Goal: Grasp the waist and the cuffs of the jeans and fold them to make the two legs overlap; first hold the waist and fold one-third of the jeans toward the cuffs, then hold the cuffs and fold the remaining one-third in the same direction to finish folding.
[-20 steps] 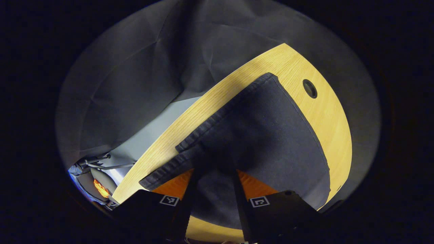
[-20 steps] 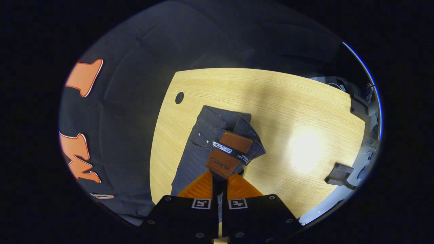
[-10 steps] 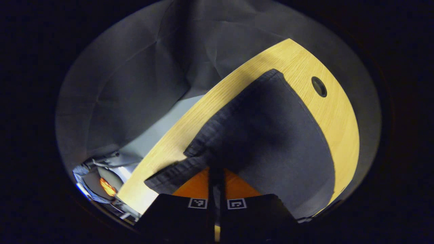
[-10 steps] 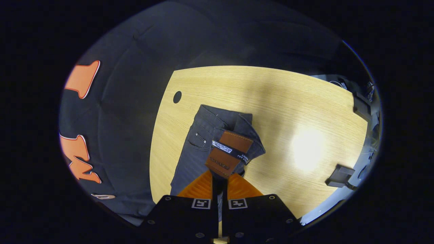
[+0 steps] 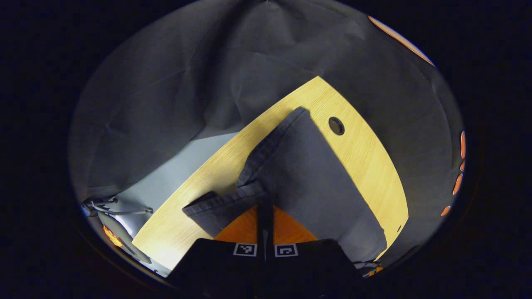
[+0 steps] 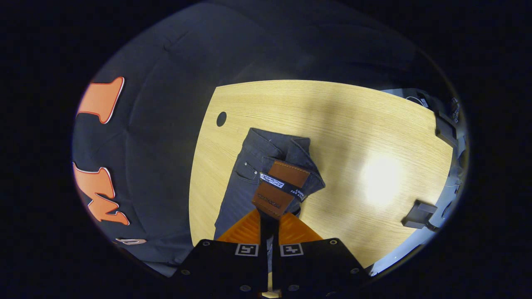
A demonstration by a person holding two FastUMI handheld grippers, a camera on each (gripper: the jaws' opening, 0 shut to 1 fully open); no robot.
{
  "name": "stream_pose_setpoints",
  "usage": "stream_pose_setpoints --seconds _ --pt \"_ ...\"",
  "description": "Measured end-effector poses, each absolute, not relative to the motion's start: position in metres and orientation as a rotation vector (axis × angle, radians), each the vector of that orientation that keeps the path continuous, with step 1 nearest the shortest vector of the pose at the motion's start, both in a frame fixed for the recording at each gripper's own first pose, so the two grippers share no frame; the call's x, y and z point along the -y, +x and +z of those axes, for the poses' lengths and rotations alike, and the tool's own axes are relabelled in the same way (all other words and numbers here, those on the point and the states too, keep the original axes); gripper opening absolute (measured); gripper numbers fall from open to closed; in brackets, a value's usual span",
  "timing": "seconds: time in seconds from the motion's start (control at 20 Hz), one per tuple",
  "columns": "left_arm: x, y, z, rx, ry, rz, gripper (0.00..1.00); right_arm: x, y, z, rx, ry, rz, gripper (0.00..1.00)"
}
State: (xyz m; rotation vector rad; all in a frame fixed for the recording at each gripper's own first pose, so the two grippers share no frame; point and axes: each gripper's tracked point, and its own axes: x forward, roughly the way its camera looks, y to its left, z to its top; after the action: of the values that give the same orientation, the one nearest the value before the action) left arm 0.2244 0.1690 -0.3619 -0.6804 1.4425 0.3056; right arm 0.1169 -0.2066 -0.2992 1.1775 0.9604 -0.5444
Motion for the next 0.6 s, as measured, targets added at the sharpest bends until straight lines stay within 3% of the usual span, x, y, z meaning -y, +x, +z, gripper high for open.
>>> stream_pose_setpoints --seconds 0.6 --pt "-0.163 0.201 -0.350 -1.469 -0.738 0.280 0.01 0.207 0.114 -0.297 -0.967 1.207 -0.535 0.05"
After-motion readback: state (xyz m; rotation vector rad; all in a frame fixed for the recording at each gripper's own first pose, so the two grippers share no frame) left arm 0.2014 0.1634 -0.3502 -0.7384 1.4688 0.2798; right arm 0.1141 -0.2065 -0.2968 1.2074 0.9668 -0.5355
